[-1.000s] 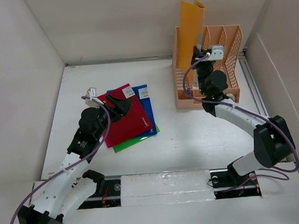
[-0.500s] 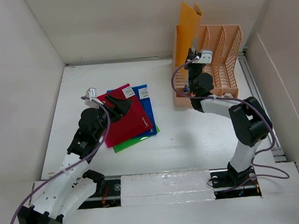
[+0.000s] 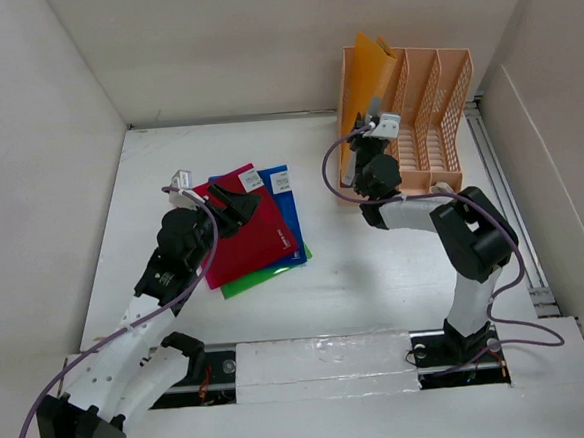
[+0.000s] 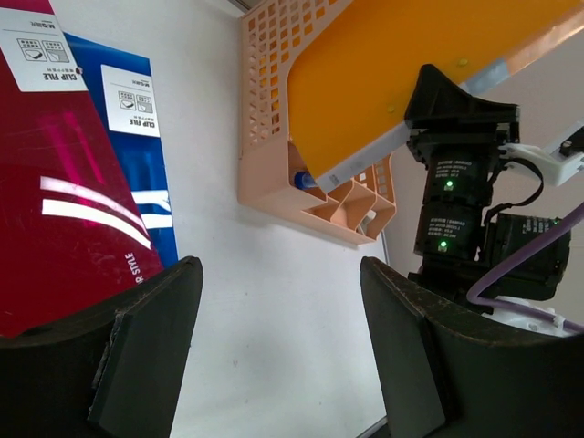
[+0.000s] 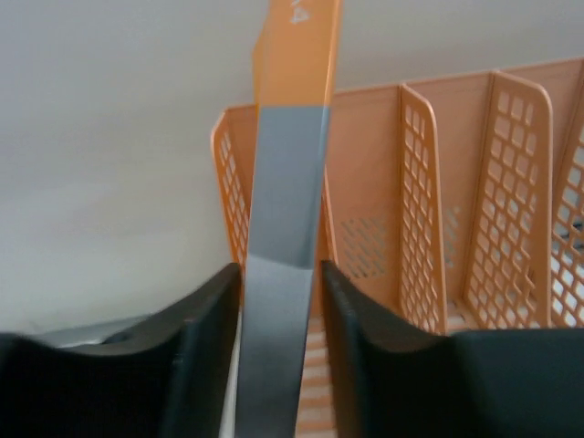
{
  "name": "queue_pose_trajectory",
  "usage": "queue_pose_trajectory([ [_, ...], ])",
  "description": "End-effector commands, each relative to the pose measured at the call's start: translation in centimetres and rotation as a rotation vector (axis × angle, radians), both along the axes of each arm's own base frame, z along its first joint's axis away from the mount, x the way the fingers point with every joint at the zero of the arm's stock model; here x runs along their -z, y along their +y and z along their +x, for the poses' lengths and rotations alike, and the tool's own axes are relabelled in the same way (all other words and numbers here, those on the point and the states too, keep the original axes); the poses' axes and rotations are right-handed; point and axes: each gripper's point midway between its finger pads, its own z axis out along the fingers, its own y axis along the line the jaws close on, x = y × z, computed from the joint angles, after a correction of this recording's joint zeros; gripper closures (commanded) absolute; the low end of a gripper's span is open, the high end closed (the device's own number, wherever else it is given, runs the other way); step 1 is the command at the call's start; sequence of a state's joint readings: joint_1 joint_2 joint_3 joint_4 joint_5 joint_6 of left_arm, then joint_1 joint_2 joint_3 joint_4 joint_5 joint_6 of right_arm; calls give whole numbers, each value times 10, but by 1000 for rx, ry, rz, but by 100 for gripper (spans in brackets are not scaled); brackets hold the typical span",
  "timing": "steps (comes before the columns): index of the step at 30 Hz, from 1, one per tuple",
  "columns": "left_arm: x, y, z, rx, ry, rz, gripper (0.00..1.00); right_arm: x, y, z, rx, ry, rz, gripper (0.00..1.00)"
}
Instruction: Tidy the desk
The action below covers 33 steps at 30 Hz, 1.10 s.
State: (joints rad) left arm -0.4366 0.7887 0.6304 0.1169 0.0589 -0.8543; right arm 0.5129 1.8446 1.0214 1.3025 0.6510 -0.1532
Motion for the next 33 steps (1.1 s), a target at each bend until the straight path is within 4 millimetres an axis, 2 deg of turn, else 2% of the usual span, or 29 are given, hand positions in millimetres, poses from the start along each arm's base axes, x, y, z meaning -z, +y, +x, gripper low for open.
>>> queue_pose_trajectory([
  [1,-11,-2,1,11,-46,-29,35,-37,-17,-24,42,-185,137,51],
  [4,-12,-2,0,14,-48,-31,35,-35,-15,-28,40,-146,118,43],
  [6,-12,-2,-1,16,-49,-32,35,-44,-16,-30,35,-132,116,39],
  [7,-14,-2,-1,16,-54,-35,35,-37,-12,-27,23,-86,102,35],
  [8,-13,-3,-2,20,-54,-36,35,-45,-11,-29,11,-85,109,34],
  [9,-13,-3,-2,22,-55,-37,35,-47,-14,-26,8,-75,111,33],
  [10,-14,-3,-2,22,-56,-39,35,-40,-9,-23,-18,-29,116,31],
  [11,-14,-3,-2,23,-57,-40,35,-42,-15,-19,-27,-19,120,29],
  [12,-14,-3,-3,24,-55,-41,35,-55,-17,-20,-39,-22,130,28],
  [13,-13,-4,-2,24,-55,-41,35,-47,-14,-15,-68,30,158,25],
  [15,-14,-4,-3,26,-59,-41,35,-56,-19,-12,-95,48,167,20],
  [17,-16,-4,-3,31,-62,-43,35,-64,-12,-6,-133,101,163,17],
  [18,-15,-4,-3,31,-61,-43,35,-66,-17,-1,-126,123,162,15],
  [19,-15,-5,-3,32,-60,-44,35,-55,-20,4,-119,201,151,14],
  [20,-15,-5,-3,36,-60,-45,35,-78,-15,7,-143,183,164,13],
  [21,-14,-6,-3,38,-59,-44,35,-69,-20,10,-134,245,147,12],
  [22,-15,-6,-3,38,-60,-45,35,-69,-23,14,-135,264,159,12],
  [23,-16,-6,-3,39,-62,-48,35,-88,-22,17,-156,250,167,11],
  [24,-16,-6,-3,41,-62,-48,35,-88,-22,19,-168,271,168,11],
  [25,-16,-7,-3,42,-62,-48,35,-80,-28,22,-165,325,172,11],
  [26,-15,-7,-4,44,-61,-46,35,-74,-21,27,-190,357,171,10],
  [27,-16,-7,-4,44,-62,-47,35,-89,-26,31,-186,346,185,10],
  [28,-16,-7,-4,44,-64,-48,35,-81,-30,33,-180,387,189,10],
  [29,-17,-7,-4,46,-66,-49,35,-86,-30,37,-195,394,196,13],
  [32,-17,-7,-4,47,-66,-49,35,-78,-30,41,-207,432,197,15],
  [33,-17,-7,-4,49,-66,-49,36,-83,-28,40,-217,449,192,16],
])
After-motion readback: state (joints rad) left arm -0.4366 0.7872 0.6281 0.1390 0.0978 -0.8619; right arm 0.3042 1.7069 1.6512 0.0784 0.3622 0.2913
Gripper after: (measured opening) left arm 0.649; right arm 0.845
